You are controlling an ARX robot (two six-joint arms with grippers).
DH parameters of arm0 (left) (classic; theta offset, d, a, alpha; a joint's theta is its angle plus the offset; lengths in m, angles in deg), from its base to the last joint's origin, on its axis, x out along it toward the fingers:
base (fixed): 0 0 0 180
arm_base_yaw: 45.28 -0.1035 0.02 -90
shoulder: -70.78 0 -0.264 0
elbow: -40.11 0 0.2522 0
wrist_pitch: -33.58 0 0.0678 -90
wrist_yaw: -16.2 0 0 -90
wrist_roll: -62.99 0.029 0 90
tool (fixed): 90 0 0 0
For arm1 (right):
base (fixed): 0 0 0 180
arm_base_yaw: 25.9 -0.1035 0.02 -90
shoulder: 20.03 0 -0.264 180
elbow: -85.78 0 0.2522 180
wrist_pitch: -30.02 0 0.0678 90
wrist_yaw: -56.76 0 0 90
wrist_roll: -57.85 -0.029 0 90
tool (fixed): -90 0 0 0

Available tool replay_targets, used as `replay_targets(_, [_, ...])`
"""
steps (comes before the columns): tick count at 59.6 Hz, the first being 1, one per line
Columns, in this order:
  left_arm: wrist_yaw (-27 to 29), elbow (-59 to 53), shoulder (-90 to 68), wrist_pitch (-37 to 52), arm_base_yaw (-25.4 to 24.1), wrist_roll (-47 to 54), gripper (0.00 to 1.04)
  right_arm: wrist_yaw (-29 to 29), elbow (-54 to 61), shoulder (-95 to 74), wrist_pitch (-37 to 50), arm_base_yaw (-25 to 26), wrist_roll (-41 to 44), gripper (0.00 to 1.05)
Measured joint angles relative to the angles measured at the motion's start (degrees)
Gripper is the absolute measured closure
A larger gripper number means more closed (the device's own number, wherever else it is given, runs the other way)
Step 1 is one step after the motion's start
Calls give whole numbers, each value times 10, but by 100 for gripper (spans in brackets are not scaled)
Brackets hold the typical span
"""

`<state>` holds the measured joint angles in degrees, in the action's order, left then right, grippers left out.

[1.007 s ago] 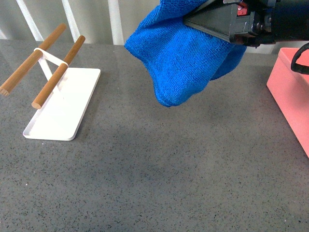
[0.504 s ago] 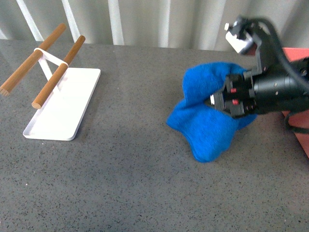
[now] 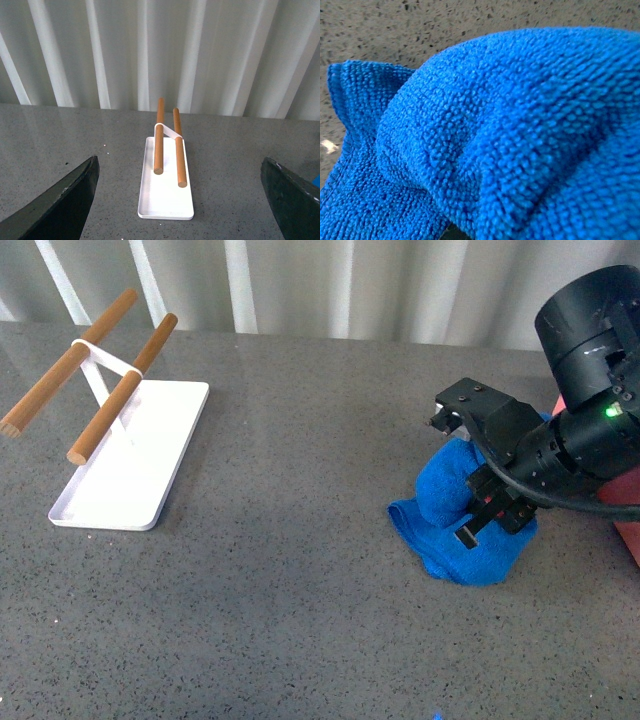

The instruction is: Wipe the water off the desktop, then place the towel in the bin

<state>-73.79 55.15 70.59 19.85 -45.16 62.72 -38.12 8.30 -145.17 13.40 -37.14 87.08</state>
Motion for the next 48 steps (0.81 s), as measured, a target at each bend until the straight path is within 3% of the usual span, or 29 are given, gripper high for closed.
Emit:
replay_targets(19, [0, 0, 0, 0, 0, 0, 7, 98, -117, -62, -40, -23, 49, 98])
replay_targets(33, [0, 0, 0, 0, 0, 0, 7, 90, -163, -83, -56, -65, 27, 98])
replay_targets(48, [0, 0, 0, 0, 0, 0, 7, 33, -128, -61, -46, -115, -1, 98])
